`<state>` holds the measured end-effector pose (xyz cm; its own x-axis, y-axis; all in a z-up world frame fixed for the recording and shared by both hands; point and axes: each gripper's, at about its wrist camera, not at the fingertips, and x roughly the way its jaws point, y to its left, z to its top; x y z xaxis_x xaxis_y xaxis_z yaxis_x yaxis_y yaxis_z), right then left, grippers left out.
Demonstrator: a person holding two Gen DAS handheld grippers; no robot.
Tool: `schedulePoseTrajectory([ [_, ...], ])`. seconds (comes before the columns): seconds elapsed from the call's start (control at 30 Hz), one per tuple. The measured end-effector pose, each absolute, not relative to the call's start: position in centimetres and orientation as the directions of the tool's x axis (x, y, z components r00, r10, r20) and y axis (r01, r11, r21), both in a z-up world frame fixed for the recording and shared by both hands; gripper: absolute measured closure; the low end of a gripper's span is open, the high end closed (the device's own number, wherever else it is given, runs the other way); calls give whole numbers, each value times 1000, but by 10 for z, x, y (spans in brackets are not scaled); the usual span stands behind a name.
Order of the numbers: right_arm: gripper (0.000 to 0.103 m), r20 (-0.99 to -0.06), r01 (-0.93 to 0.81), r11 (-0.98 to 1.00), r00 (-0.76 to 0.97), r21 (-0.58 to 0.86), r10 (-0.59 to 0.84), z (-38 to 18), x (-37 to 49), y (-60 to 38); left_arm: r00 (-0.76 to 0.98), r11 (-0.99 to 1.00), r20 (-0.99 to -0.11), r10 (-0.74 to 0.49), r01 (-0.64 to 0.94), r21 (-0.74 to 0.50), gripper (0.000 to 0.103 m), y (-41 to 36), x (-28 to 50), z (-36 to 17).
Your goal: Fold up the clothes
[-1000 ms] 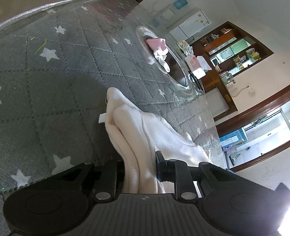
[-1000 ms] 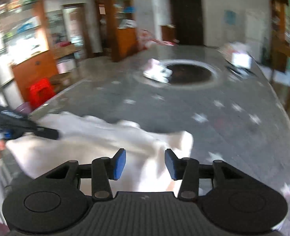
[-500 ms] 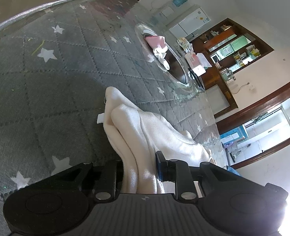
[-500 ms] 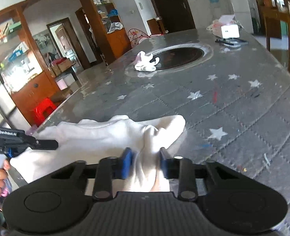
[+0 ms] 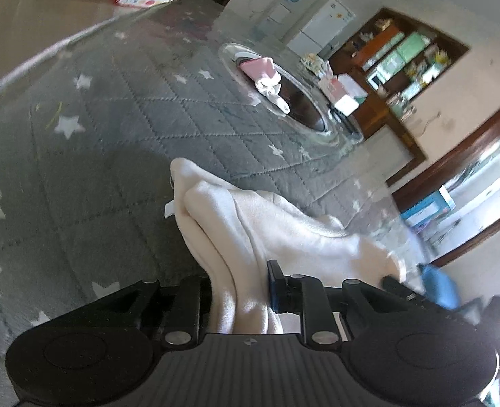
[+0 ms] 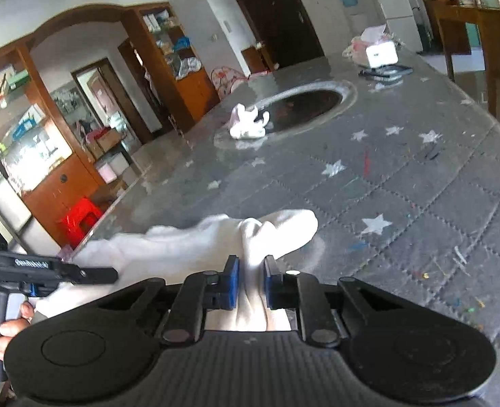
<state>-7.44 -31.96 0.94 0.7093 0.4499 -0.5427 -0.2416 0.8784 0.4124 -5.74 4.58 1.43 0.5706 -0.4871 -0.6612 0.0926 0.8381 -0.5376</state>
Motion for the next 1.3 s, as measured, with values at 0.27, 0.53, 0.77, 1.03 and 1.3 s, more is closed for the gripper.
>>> schedulePoseTrajectory([
  [0.27,90,-492,-201,903,783,379,381,29,-105,-328,584,863,-644,-494,239,-445,85,7,-67,42],
  [0.53,90,-503,-119,944,822,306,267,30,-127,-342,555,861,-659,-508,311,-402,85,-28,-66,43],
  [0.77,89,-546,-40,941,806,336,229,7,-130,-362,543,871,-682,-490,321,-371,84,-43,-62,38],
  [1.03,78,-533,-35,905,798,423,280,-11,-126,-380,519,885,-718,-464,311,-347,82,-44,-54,28],
  [1.3,81,-554,-58,915,780,400,292,-8,-119,-370,518,900,-741,-427,325,-292,81,-53,-51,25],
])
